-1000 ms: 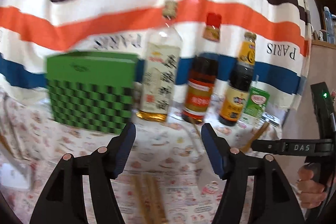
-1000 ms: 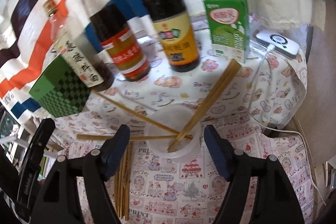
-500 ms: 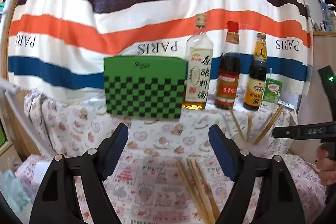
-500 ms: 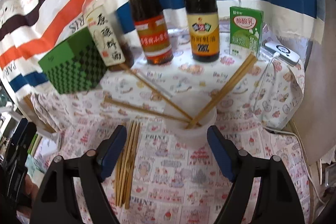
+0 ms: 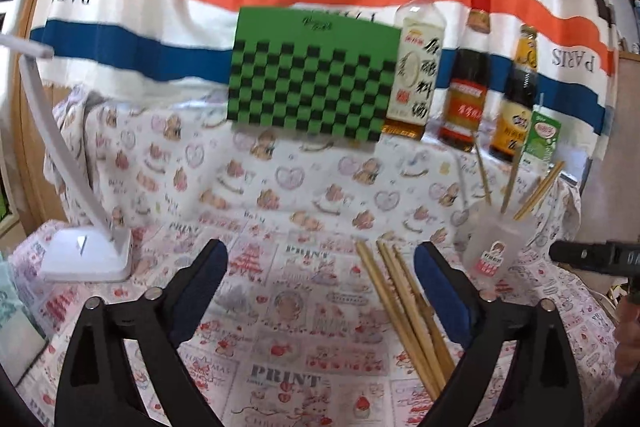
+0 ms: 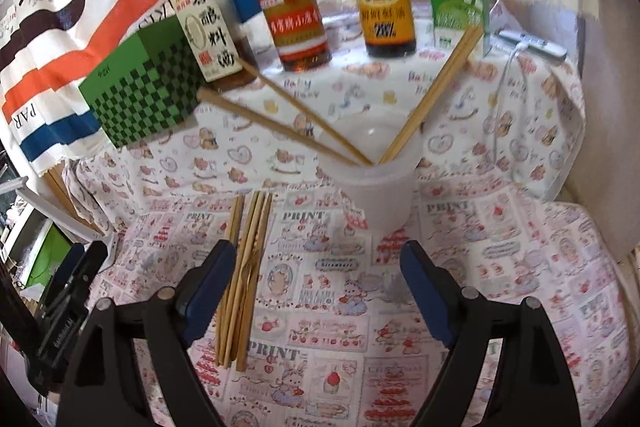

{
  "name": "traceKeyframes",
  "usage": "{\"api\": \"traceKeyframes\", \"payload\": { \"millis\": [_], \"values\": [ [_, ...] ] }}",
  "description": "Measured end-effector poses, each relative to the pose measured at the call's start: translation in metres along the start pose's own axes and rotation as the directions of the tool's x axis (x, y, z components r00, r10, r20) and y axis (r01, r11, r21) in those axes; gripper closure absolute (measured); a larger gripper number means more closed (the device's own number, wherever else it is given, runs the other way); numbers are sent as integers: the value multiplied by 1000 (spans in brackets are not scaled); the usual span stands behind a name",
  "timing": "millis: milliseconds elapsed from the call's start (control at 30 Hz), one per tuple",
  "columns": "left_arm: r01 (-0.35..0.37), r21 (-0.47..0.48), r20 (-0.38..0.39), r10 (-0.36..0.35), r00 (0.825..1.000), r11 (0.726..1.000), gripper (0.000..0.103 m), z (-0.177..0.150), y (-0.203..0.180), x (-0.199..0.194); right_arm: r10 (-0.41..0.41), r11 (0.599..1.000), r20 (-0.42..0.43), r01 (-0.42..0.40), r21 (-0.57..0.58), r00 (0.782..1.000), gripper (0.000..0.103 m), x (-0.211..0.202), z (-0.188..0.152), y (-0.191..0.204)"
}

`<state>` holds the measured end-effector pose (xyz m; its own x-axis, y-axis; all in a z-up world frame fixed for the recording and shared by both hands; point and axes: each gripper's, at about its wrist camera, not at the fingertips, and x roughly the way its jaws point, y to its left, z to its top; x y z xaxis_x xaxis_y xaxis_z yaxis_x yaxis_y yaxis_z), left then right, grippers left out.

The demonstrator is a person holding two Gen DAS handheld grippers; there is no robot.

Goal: Organize utensils
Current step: 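Move both open tools back down over the chopstick pile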

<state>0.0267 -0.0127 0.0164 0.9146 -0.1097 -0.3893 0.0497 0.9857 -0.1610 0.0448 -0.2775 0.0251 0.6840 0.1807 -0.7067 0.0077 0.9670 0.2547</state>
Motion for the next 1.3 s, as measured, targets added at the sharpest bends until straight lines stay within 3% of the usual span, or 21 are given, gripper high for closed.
{"api": "traceKeyframes", "payload": {
  "millis": [133, 233, 333, 733, 867, 1100, 1300],
  "values": [
    [-34, -8, 4, 34, 999, 999, 1, -3, 4, 4, -37, 998, -89, 31, -62, 995, 17, 22, -14, 1],
    [-62, -11, 6, 62, 998, 998, 1, -7, 6, 5, -72, 996, -87, 66, -62, 994, 17, 24, -18, 2],
    [-47, -2, -11, 47, 999, 999, 1, -12, 5, 8, -53, 996, -103, 45, -78, 993, 11, 26, -20, 6],
    [-25, 86, 34, 22, 999, 996, 1, -14, -11, 0, -84, 991, -148, 68, -113, 985, 11, 42, -29, 10],
    [-93, 130, 51, 87, 995, 987, 1, -15, -21, 0, -88, 989, -165, 67, -129, 982, 11, 47, -32, 13],
    [-90, 114, 50, 84, 995, 989, 1, -14, -17, 0, -65, 981, -204, 25, -192, 977, 11, 58, -44, 28],
    [-95, 109, 47, 91, 995, 989, 1, -14, -16, 0, -108, 956, -217, 42, -291, 970, 11, 69, -59, 46]
  ]
}}
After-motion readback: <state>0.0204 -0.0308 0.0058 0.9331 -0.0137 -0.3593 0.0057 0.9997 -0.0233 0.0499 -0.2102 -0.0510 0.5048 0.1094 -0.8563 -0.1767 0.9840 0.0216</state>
